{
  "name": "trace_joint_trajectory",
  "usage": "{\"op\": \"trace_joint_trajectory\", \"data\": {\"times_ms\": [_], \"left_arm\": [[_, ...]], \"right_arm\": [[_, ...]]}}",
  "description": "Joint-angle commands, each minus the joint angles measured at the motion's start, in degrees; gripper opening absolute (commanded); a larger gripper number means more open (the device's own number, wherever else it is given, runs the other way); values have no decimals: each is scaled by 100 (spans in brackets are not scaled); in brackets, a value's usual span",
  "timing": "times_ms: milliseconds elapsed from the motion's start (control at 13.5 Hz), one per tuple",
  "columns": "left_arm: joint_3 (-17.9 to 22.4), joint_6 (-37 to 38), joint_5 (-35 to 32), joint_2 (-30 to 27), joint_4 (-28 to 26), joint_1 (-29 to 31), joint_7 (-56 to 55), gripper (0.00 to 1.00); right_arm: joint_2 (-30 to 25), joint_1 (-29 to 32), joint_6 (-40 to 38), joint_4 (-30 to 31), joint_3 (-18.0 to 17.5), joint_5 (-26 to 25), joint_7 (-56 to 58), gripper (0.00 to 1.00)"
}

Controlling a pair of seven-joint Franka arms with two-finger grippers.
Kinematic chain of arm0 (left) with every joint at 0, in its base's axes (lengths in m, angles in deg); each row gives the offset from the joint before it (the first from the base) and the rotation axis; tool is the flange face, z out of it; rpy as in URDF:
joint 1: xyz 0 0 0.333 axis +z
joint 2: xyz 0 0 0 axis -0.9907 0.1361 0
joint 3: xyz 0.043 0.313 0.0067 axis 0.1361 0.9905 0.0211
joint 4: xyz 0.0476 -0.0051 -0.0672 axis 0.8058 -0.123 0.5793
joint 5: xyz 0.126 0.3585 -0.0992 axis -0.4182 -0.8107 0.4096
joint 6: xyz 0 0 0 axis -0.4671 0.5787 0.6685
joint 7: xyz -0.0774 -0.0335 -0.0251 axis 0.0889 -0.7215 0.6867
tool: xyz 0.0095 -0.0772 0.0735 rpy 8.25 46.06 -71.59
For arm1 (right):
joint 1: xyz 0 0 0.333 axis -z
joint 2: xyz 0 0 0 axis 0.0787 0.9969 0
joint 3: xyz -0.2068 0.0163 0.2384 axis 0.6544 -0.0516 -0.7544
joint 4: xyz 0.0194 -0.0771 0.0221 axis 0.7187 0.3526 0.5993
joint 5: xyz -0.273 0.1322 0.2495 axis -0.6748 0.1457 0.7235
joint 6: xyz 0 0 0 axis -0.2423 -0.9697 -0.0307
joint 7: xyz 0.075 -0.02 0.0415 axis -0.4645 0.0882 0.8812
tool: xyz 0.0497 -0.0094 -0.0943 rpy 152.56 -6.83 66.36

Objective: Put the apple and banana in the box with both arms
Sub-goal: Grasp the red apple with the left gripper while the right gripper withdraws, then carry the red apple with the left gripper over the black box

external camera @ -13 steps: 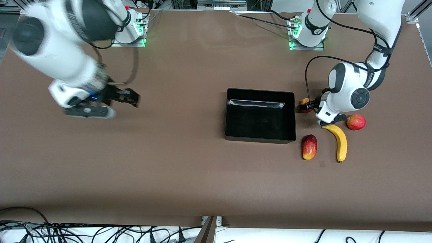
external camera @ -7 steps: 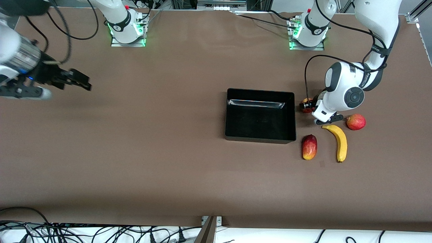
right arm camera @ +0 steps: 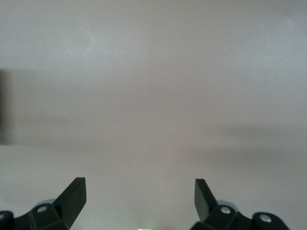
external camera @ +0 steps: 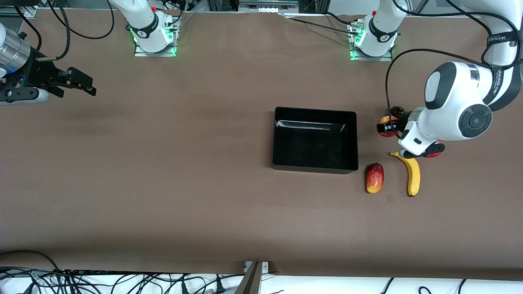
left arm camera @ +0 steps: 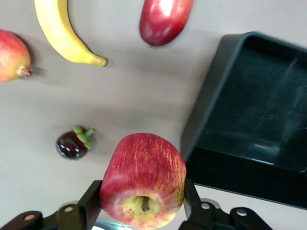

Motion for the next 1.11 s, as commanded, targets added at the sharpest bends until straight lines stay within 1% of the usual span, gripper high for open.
{"op": "trace_joint_trajectory", "data": {"times_ms": [0,149,223,371,520,594,668,743,891,1040], "left_arm": [[-71,-107,45,486,200,-653,-1122,25],[-71,-459,28,925,174,-970,-1459,26],[-71,-756,28,1101,139,-1094,-1704,26],[-63,-1179,-77,1444,121,-1453,-2162,26],[-62,-1461,-279,1691,112,-1490,-2181,26],[-62,-1506,-280,1770,112,-1499,-2190,27],[-71,-1506,-271,1788,112,-1499,-2224,45],[-71,-1480,-254,1763,112,-1464,-2321,99],[-54,-1261,-254,1631,173,-1359,-2287,100],[-45,-788,-263,1264,261,-1035,-2103,100]], "right_arm": [[-218,155,76,116,-182,-248,201,100],[-183,164,93,63,-182,-258,201,100],[-148,164,67,-42,-174,-267,201,100],[-104,137,67,-156,-182,-485,202,100],[-60,94,49,-306,-209,-478,140,100],[-42,85,49,-306,-218,-478,166,100],[-33,93,58,-315,-209,-495,175,100],[-24,102,58,-315,-200,-504,166,100],[2,102,110,-350,-183,-443,87,100],[11,102,58,-386,-191,-478,131,100]]}}
